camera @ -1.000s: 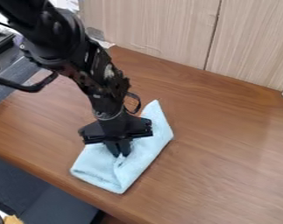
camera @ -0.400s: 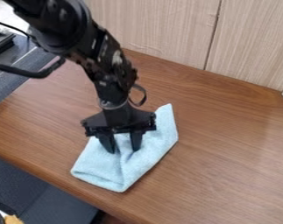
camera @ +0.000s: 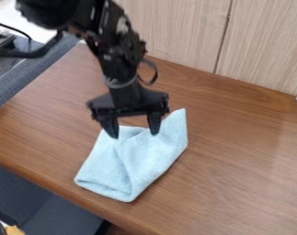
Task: Fold cloth from left to right
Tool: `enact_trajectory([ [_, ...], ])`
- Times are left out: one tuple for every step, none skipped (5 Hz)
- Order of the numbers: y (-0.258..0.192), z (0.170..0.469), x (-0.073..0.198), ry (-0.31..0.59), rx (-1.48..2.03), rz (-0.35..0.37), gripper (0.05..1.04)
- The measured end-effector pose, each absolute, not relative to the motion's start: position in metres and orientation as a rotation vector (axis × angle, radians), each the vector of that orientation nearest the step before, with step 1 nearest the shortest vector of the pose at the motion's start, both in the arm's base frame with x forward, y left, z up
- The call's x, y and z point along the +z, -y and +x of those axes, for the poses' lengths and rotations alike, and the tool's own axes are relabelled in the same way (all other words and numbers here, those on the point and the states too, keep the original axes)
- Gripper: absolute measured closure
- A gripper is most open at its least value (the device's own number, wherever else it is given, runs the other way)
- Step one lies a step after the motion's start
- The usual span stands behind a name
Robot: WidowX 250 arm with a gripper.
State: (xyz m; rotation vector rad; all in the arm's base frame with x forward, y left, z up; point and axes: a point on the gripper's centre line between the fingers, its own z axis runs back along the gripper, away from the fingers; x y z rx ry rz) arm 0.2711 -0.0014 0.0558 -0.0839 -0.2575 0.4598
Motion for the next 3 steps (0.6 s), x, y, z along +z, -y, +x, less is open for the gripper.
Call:
enact_trajectory([
  [0.001,0.276,0.069,0.278,0.458,-0.084,0.083],
  [0.007,0.288,0.092,0.312,0.418,-0.065,0.083],
  [0.01,0.296,0.102,0.337,0.37,-0.07,0.083],
])
